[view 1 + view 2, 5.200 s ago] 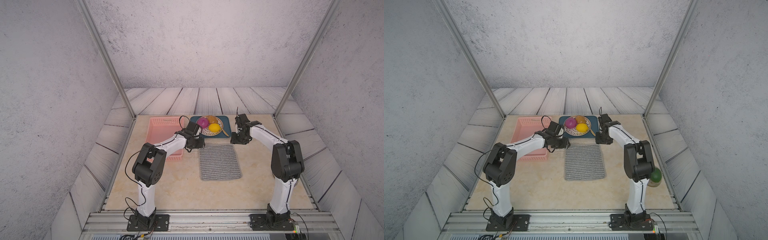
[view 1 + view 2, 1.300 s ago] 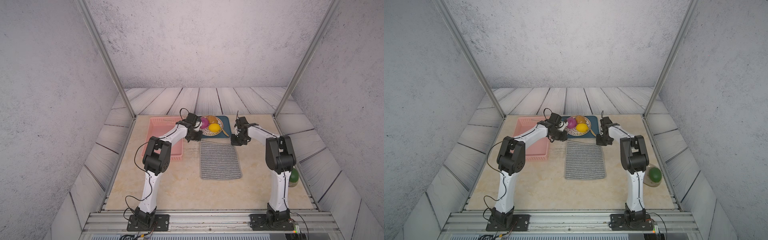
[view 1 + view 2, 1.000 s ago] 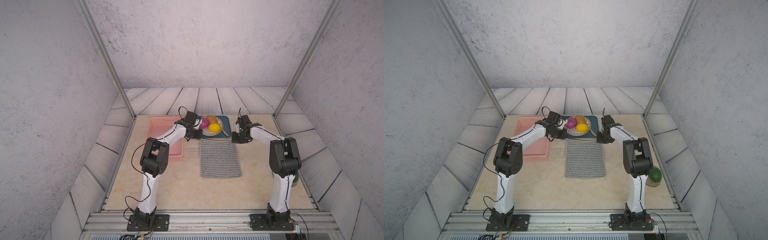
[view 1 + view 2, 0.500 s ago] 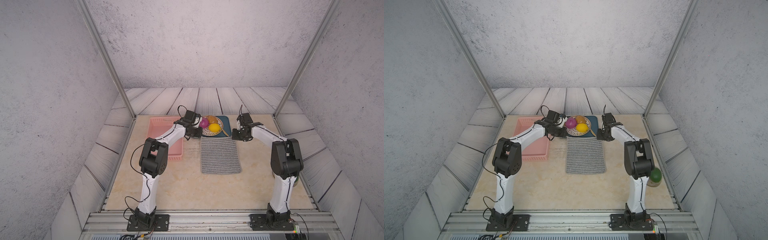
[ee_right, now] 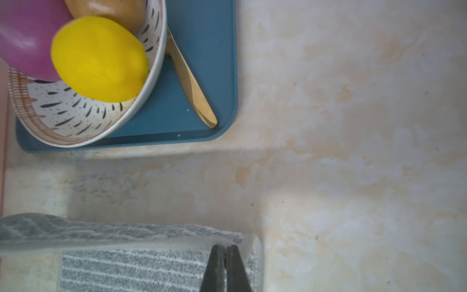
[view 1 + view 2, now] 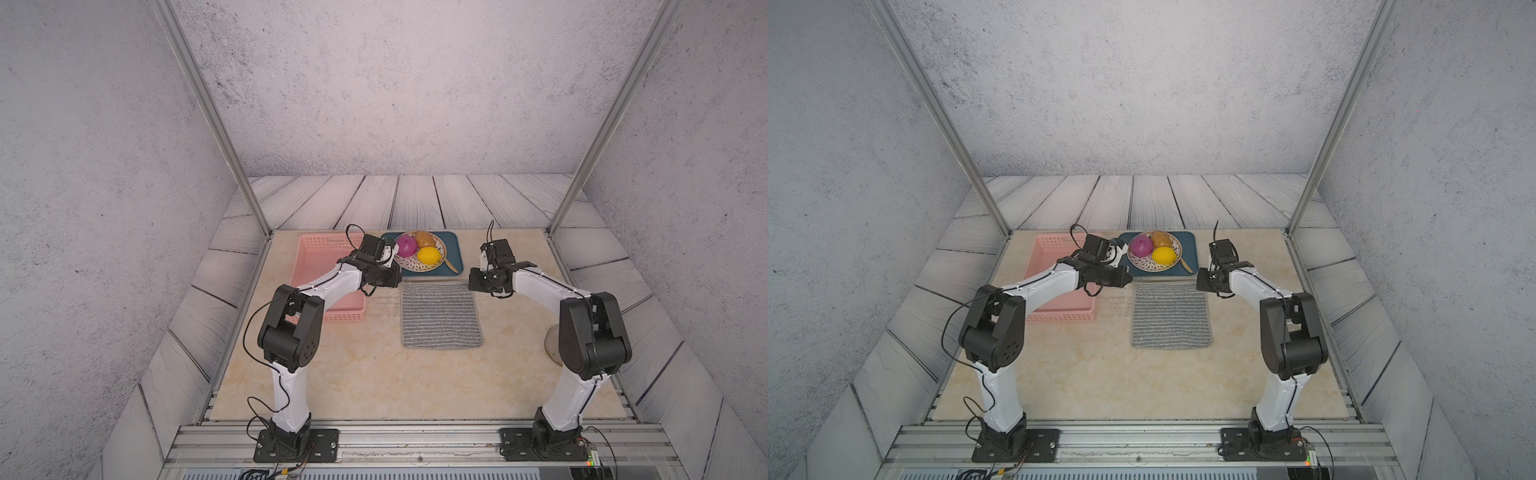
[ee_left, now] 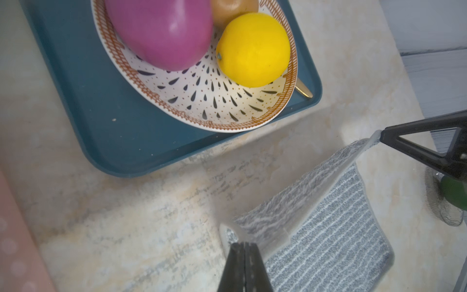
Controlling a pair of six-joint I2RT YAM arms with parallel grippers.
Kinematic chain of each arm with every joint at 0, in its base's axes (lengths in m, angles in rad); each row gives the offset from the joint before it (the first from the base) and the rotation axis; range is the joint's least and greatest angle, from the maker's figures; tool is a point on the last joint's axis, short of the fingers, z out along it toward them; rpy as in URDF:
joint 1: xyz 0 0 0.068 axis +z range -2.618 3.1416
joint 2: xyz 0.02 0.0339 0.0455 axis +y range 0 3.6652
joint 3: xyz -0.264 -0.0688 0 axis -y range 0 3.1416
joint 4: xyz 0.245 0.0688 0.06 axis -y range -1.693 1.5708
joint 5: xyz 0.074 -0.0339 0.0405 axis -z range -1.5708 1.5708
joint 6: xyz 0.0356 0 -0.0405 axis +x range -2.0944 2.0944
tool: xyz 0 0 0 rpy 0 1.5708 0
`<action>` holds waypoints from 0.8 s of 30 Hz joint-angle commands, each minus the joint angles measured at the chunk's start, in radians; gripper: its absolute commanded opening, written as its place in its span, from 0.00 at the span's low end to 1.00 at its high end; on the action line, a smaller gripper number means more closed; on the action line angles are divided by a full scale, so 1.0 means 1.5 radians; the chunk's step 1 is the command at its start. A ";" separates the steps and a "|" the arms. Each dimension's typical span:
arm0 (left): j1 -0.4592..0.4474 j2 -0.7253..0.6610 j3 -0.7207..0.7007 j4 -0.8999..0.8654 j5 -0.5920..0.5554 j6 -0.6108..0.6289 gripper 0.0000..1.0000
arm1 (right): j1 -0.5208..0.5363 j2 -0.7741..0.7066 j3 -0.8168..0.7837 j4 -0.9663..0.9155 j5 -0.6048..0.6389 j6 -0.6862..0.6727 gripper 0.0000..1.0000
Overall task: Fold the square dishcloth
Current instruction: Fold the cleaning item at the center of the board.
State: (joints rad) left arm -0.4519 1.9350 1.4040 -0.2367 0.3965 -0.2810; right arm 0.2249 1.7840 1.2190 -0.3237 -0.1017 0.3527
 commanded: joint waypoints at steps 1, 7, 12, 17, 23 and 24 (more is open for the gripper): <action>-0.003 -0.033 -0.037 0.046 0.013 -0.019 0.00 | -0.001 -0.034 -0.042 0.039 -0.002 0.019 0.00; -0.011 -0.076 -0.116 0.086 0.021 -0.037 0.00 | 0.003 -0.083 -0.117 0.076 -0.006 0.040 0.00; -0.021 -0.087 -0.150 0.098 0.024 -0.048 0.00 | 0.008 -0.108 -0.152 0.084 -0.007 0.052 0.00; -0.036 -0.119 -0.195 0.105 0.008 -0.061 0.00 | 0.015 -0.128 -0.183 0.075 -0.006 0.074 0.00; -0.061 -0.161 -0.240 0.100 -0.034 -0.077 0.00 | 0.028 -0.141 -0.212 0.061 -0.011 0.096 0.00; -0.066 -0.167 -0.248 0.100 -0.041 -0.079 0.00 | 0.030 -0.143 -0.216 0.059 -0.012 0.099 0.00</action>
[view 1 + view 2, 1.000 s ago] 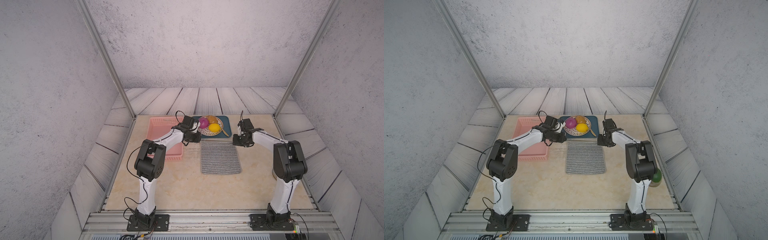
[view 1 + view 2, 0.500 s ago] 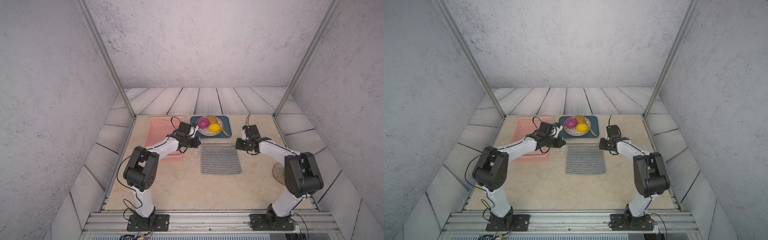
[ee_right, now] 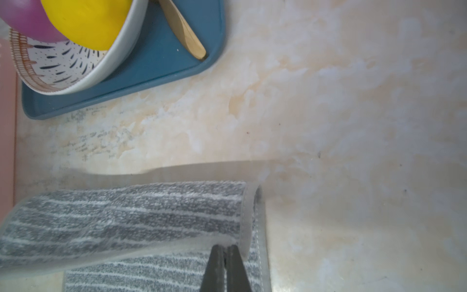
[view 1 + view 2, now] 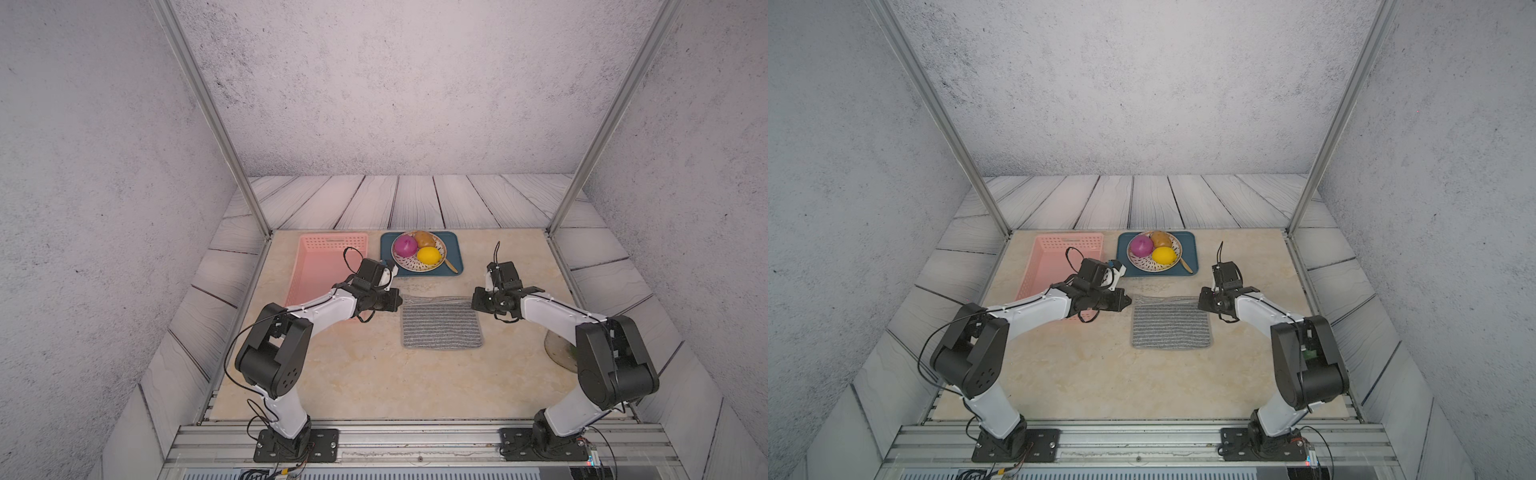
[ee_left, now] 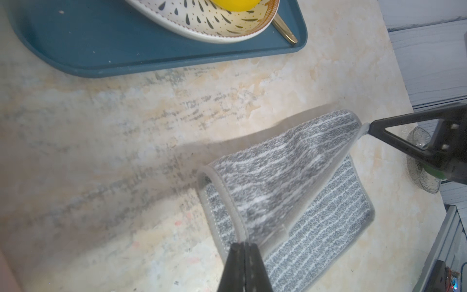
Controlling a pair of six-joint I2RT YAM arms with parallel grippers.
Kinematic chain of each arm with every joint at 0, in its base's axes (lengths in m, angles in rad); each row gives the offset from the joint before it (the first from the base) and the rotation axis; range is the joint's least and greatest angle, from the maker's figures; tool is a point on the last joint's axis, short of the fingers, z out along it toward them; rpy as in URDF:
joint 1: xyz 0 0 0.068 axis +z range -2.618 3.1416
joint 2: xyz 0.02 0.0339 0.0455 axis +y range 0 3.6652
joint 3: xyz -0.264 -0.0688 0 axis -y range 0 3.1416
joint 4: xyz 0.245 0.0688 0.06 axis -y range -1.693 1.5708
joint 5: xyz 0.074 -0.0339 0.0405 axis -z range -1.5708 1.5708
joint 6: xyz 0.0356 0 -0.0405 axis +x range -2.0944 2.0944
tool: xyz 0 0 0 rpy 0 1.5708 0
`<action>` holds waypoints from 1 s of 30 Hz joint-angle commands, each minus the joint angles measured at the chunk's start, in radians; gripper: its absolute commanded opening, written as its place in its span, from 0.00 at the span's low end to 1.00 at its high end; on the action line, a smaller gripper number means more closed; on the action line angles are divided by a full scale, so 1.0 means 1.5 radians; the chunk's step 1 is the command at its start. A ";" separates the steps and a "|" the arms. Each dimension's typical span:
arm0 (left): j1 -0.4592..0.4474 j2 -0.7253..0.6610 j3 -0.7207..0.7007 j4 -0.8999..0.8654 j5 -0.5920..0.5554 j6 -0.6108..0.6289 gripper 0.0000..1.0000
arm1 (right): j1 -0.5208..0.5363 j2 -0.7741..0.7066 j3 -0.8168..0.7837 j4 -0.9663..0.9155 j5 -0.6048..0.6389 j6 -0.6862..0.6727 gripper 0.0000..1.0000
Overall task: Fold the square dishcloth
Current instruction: Fold the cleaning item at the center of the board.
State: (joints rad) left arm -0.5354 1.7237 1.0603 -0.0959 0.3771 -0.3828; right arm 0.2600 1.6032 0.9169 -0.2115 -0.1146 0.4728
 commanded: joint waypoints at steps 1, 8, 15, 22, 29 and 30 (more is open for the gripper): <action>-0.015 -0.034 -0.026 0.008 -0.037 -0.013 0.00 | 0.008 -0.026 -0.020 -0.017 -0.004 0.021 0.00; -0.042 -0.067 -0.090 0.034 -0.075 -0.035 0.00 | 0.016 -0.063 -0.052 -0.039 0.002 0.033 0.00; -0.059 -0.091 -0.134 0.060 -0.076 -0.058 0.00 | 0.019 -0.104 -0.081 -0.057 0.000 0.047 0.00; -0.091 -0.114 -0.151 0.061 -0.089 -0.071 0.00 | 0.023 -0.147 -0.119 -0.067 -0.001 0.061 0.00; -0.105 -0.131 -0.158 0.051 -0.106 -0.074 0.00 | 0.024 -0.175 -0.151 -0.073 0.006 0.070 0.00; -0.107 -0.132 -0.161 0.052 -0.106 -0.076 0.00 | 0.023 -0.178 -0.153 -0.073 0.005 0.070 0.00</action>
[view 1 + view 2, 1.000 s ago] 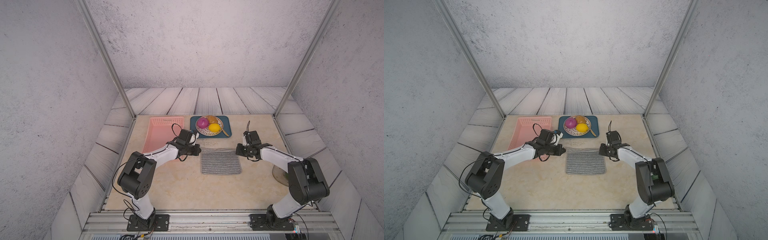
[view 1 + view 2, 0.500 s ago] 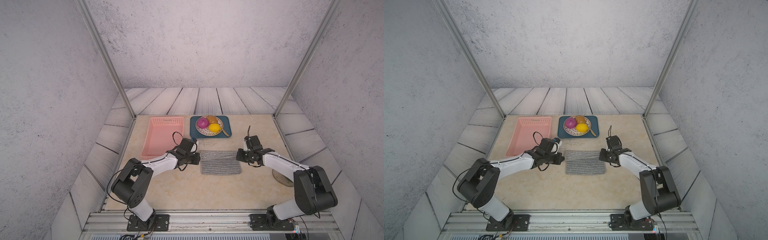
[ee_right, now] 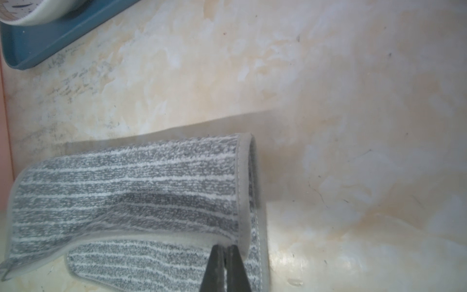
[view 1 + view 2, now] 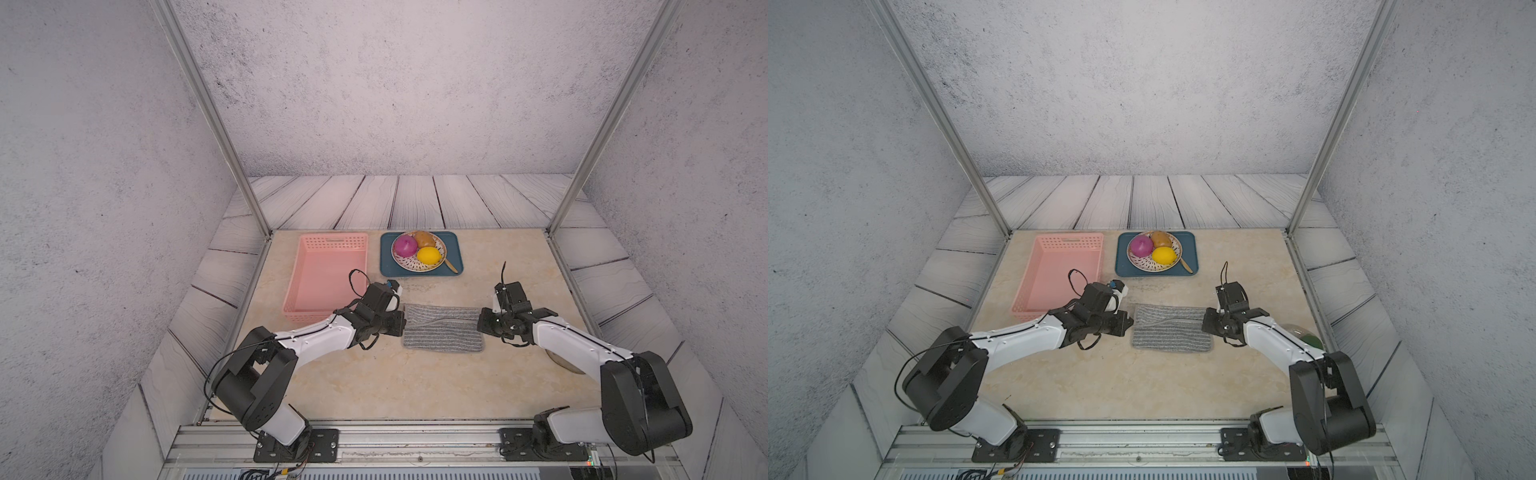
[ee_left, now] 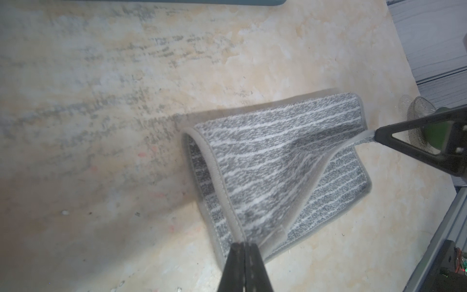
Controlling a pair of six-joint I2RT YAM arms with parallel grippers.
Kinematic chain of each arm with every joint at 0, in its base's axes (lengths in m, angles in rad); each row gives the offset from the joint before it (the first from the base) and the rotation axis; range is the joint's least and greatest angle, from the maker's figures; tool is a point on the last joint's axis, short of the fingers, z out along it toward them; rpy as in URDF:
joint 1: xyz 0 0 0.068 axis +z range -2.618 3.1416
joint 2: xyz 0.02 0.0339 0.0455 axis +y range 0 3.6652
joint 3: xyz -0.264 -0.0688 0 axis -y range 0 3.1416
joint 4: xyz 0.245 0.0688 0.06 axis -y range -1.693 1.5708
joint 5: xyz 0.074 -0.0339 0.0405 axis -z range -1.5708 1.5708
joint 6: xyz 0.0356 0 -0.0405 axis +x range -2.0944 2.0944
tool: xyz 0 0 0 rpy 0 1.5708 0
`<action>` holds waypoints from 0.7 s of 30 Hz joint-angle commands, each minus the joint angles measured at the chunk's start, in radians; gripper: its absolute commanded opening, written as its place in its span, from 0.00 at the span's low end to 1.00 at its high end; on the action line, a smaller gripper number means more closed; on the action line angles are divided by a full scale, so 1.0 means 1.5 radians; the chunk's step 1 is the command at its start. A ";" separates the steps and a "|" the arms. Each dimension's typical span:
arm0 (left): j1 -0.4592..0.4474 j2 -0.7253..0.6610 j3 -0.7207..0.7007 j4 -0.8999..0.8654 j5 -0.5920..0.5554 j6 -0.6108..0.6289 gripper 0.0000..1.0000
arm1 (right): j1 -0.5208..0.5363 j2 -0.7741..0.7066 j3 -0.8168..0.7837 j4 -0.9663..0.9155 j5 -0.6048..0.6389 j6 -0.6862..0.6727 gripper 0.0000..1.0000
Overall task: Fold the square dishcloth
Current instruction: Fold the cleaning item at the center of the board.
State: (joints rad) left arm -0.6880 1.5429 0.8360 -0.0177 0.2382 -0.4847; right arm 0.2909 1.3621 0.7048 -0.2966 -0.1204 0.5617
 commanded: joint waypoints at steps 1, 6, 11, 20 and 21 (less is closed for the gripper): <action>-0.006 -0.013 -0.014 0.001 -0.014 -0.009 0.00 | 0.004 -0.019 -0.014 -0.018 0.009 0.011 0.00; -0.010 -0.028 -0.029 -0.001 -0.023 -0.011 0.00 | 0.004 -0.031 -0.017 -0.023 0.002 0.012 0.00; -0.011 -0.038 -0.034 -0.011 -0.030 -0.006 0.00 | 0.004 -0.051 -0.015 -0.032 -0.002 0.013 0.00; -0.013 -0.055 -0.033 -0.014 -0.025 -0.005 0.00 | 0.007 -0.096 -0.013 -0.065 0.001 0.014 0.00; -0.013 -0.057 -0.034 -0.016 -0.025 -0.005 0.00 | 0.008 -0.103 -0.015 -0.067 0.001 0.014 0.00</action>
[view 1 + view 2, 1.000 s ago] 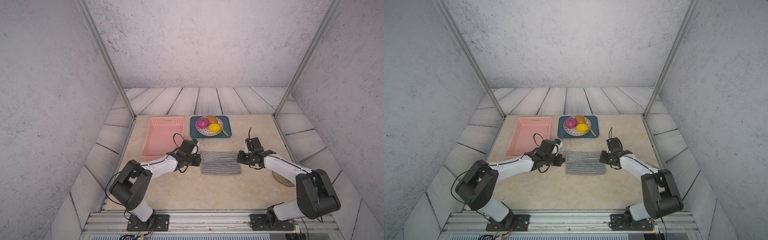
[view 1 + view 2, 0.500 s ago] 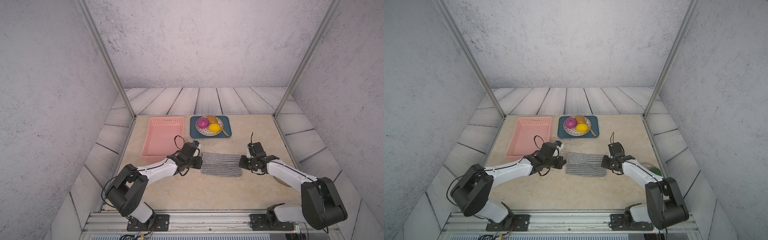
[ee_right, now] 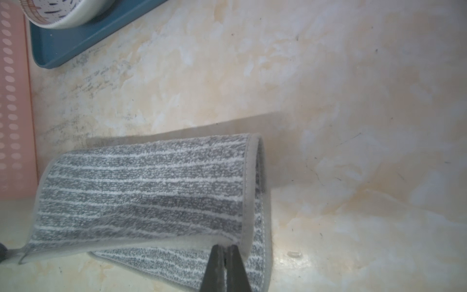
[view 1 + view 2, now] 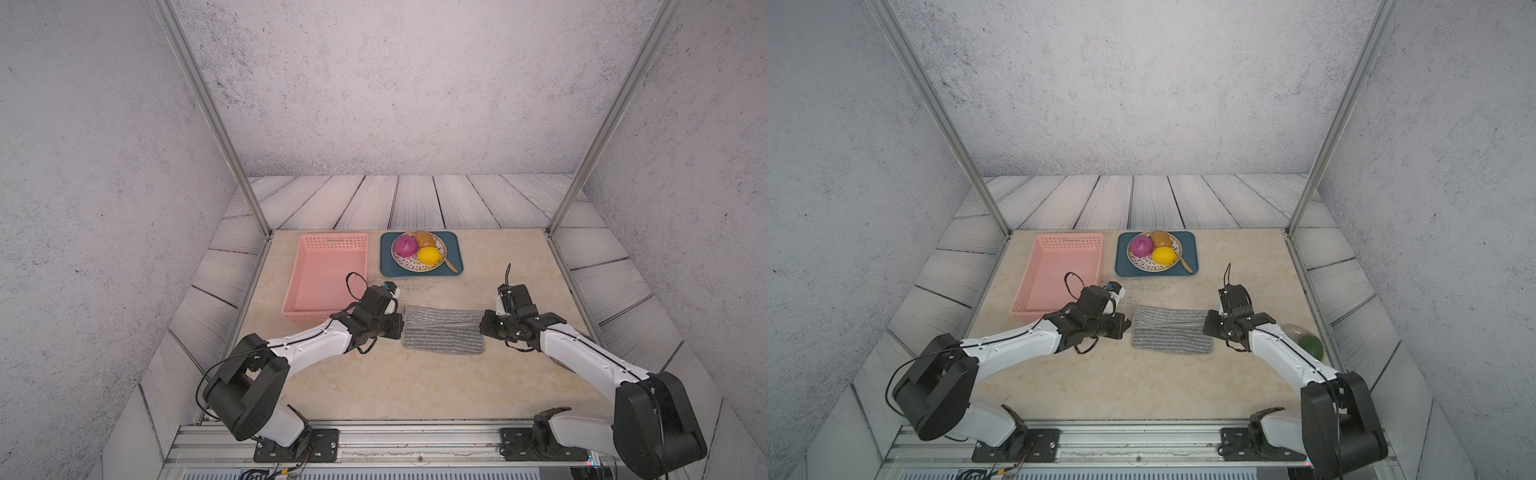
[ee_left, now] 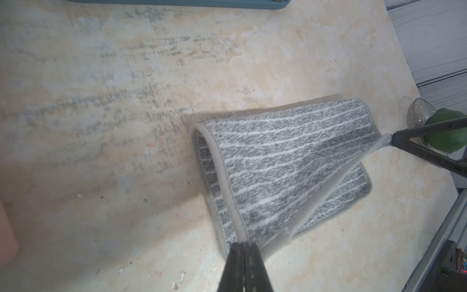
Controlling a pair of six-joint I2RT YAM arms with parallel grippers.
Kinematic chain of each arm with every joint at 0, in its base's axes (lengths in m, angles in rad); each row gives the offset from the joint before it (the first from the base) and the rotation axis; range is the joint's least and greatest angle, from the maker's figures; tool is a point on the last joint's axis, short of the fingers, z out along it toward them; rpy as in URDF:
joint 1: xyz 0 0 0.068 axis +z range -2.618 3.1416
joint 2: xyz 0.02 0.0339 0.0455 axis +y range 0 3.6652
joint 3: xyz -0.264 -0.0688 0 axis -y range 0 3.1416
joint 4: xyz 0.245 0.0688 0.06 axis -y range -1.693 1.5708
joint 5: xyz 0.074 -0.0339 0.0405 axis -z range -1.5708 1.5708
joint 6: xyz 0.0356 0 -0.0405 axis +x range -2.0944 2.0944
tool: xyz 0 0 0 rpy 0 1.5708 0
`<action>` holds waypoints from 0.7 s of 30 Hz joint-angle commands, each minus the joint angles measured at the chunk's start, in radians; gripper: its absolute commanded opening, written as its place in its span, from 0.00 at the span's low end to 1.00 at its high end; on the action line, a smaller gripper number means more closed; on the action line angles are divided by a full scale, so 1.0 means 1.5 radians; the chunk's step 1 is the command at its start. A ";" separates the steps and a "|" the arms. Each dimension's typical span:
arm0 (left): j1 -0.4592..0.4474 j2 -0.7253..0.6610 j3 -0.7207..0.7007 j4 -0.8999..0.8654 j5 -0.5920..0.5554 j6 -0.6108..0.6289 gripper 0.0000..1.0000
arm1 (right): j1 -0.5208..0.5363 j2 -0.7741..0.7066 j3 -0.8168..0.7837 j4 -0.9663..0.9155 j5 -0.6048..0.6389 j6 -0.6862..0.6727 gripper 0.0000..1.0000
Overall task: Fold the square dishcloth
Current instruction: Fold the cleaning item at the center of the board.
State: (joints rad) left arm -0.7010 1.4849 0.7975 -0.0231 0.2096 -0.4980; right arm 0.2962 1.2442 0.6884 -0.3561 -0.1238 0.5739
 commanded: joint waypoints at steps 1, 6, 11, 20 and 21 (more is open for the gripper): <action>-0.004 -0.020 -0.010 -0.012 -0.005 0.004 0.00 | 0.005 -0.030 -0.006 -0.031 0.001 0.006 0.00; -0.008 -0.025 -0.018 -0.013 0.002 0.003 0.00 | 0.011 -0.041 -0.016 -0.040 -0.012 0.005 0.00; -0.010 -0.024 -0.025 -0.012 0.001 0.000 0.00 | 0.020 -0.044 -0.031 -0.041 -0.023 0.010 0.00; -0.012 -0.023 -0.039 -0.012 0.002 -0.002 0.00 | 0.039 -0.057 -0.054 -0.048 -0.033 0.022 0.00; -0.012 -0.021 -0.039 -0.012 0.002 -0.002 0.00 | 0.041 -0.057 -0.057 -0.048 -0.033 0.024 0.00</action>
State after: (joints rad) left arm -0.7120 1.4647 0.7502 -0.0334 0.2119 -0.4988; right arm 0.3473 1.1732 0.6235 -0.4053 -0.1638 0.5961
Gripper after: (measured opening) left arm 0.075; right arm 0.047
